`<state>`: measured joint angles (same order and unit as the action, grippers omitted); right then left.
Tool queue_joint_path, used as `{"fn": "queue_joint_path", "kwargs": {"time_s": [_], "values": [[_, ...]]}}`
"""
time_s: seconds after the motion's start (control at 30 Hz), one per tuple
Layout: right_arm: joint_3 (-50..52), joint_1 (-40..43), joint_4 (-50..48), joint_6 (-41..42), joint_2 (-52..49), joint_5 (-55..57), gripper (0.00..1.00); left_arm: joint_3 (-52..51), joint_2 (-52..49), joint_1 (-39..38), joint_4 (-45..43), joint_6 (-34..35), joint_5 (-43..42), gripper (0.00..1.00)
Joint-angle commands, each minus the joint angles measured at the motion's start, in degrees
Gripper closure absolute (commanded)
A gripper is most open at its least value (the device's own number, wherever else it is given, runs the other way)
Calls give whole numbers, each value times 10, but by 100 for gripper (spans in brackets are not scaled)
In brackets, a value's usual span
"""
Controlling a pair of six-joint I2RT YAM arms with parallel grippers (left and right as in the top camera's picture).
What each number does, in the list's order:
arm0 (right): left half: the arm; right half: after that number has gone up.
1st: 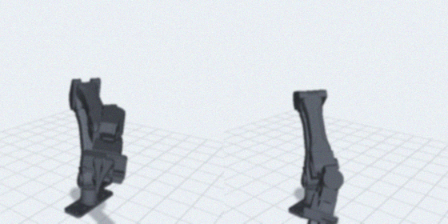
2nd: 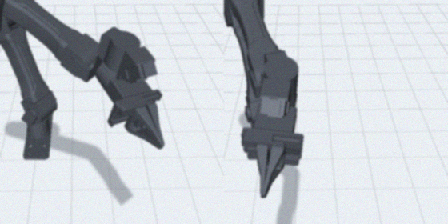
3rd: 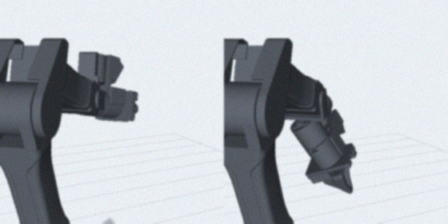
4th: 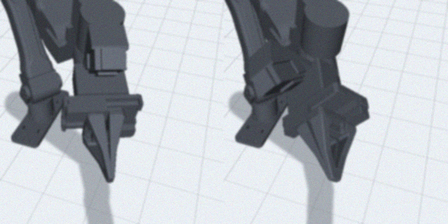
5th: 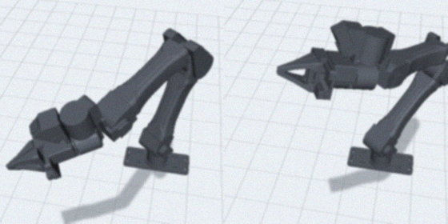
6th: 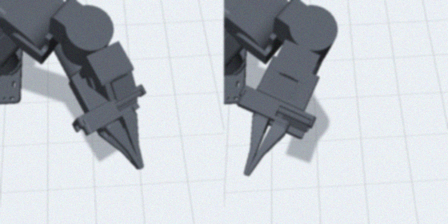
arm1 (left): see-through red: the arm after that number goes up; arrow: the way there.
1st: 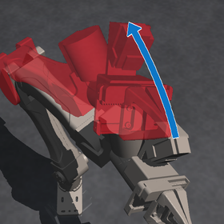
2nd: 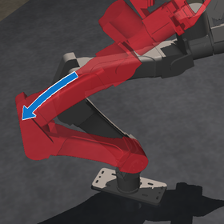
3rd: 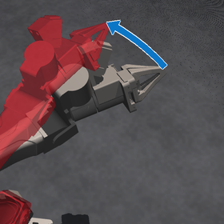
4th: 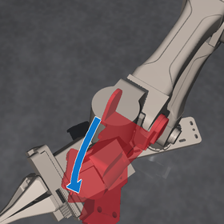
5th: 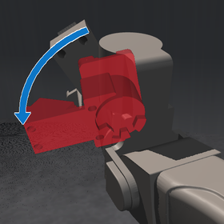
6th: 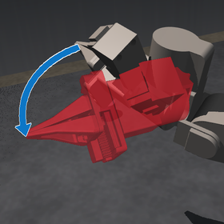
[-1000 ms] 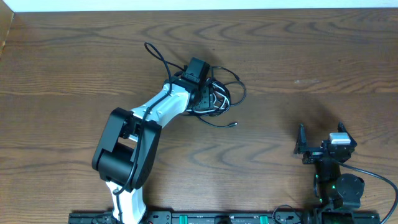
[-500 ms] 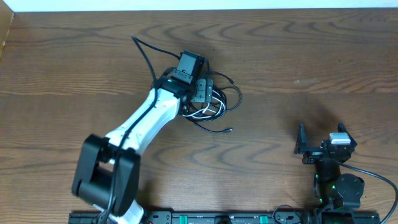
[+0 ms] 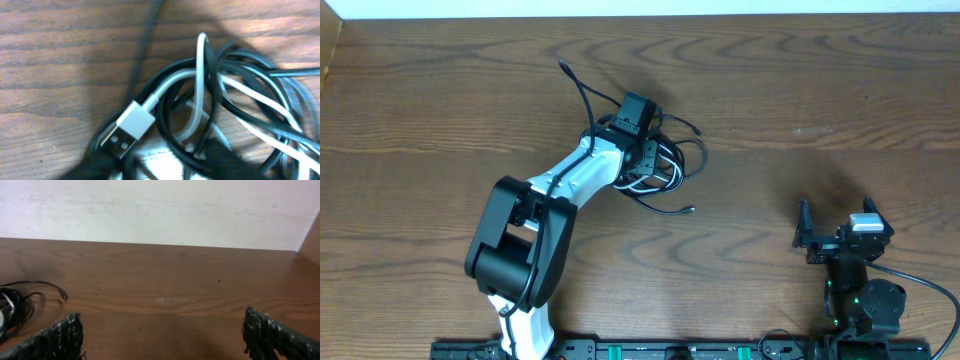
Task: Untangle cables
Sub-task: 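Lift the gripped cable bundle with the left gripper and pull it back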
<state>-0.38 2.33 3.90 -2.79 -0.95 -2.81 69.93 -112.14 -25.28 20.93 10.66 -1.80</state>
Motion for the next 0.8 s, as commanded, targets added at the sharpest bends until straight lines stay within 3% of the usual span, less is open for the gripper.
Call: {"fn": "queue_joint_path", "kwargs": {"time_s": [0.0, 0.07, 0.5, 0.77], "values": [[1, -3, 2, -7, 5, -1, 1, -5, -27, 2, 7, 9, -2, 77], [1, -3, 2, -7, 5, -1, 1, -5, -28, 2, 9, 21, -1, 92], [1, -3, 2, -7, 5, -1, 1, -5, -12, 2, 42, 105, -8, 93], [1, -3, 2, -7, 5, -2, 1, -5, 70, 2, 99, 163, -26, 93]]}}
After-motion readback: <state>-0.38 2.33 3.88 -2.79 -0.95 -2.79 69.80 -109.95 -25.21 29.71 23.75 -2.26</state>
